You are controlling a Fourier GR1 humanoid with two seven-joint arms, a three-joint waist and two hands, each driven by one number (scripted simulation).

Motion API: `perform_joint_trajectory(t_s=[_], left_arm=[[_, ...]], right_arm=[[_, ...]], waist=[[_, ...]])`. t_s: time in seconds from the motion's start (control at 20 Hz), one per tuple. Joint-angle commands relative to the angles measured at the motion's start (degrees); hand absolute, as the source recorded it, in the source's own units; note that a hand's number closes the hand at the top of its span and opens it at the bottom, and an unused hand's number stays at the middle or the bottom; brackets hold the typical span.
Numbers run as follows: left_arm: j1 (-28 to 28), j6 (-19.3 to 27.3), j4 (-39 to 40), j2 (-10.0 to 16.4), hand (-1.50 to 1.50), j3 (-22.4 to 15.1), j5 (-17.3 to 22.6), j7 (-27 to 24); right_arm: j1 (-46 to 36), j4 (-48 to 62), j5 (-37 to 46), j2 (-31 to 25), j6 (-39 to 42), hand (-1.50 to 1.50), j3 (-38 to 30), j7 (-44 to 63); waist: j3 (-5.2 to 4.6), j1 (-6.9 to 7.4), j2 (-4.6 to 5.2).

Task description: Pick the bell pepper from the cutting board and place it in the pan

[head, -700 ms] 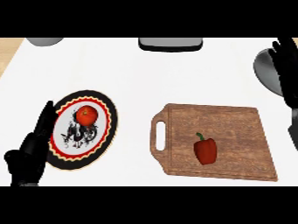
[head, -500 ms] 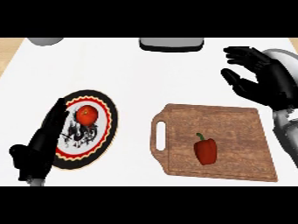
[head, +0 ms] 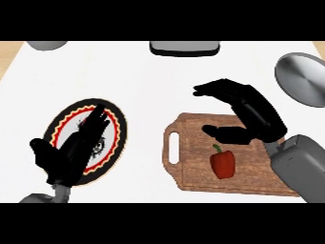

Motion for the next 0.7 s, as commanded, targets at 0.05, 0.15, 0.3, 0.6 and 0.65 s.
perform_joint_trajectory(t_s=[0.05,0.15,0.3,0.6,0.65], left_arm=[[-0.7,-4.2,4.0,0.1,0.0,2.5,2.5,-1.0],[-0.5,-4.5,2.0,0.0,0.0,1.4,3.2,0.6],[-0.8,-2.8,1.8,-0.5,0.0,1.2,2.4,1.2],[-2.2,-3.2,3.6,-1.5,0.0,1.0,2.1,0.9],[-1.5,-4.2,3.7,-0.5,0.0,1.5,2.7,0.9]], right_arm=[[-0.8,-1.9,9.9,0.5,3.0,-1.5,7.3,1.3],[-1.9,-0.6,15.5,-2.5,7.6,-1.5,12.5,8.0],[-4.8,-0.8,22.2,-4.6,16.2,-1.5,18.6,18.6],[-11.3,-0.6,30.3,0.6,35.5,-1.5,27.4,37.4],[-12.5,-0.5,29.6,2.5,40.0,-1.5,27.7,40.4]], waist=[[0.12,-0.48,-0.29],[-0.01,-0.41,-0.53],[-0.22,-0.69,-1.16],[-0.23,-0.44,-0.98],[-0.22,-0.07,-0.95]])
